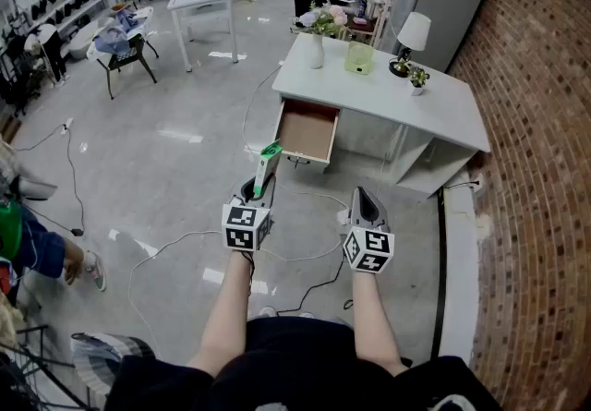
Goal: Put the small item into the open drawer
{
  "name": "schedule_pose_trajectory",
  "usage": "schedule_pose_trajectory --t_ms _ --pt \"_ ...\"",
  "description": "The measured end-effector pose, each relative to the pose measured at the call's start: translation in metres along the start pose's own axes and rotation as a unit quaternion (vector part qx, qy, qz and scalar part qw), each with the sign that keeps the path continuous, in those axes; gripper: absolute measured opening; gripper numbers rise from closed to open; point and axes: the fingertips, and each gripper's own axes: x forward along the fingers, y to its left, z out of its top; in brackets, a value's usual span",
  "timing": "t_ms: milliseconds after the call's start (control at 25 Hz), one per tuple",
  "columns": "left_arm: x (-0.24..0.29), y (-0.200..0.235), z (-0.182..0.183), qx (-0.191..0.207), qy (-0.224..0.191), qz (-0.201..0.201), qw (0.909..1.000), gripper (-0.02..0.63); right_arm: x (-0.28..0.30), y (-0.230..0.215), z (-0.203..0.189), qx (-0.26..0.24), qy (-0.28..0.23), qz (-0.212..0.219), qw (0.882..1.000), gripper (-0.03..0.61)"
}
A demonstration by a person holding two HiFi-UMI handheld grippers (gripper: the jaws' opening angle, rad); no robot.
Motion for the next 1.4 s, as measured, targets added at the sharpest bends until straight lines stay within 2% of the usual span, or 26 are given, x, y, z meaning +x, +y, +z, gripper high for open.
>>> schedule_pose_trajectory --t_ms 480,760,1400 --pt "0.000 0.009 -0.003 -0.004 0.002 -0.005 1.0000 0.083 0.004 0.009 -0.002 0.003 0.001 0.000 1.000 0.000" --pt "0.002 0.015 -0.007 -0.003 0.007 -0.014 0.9999 0.083 0.005 0.014 -0.004 0.024 -0.008 -0.003 1.000 0.002" --pt "0.001 0.042 -0.020 0.007 0.011 -0.055 0.9984 0.083 0.004 0.036 -0.007 0.044 -0.025 -0.043 0.998 0.003"
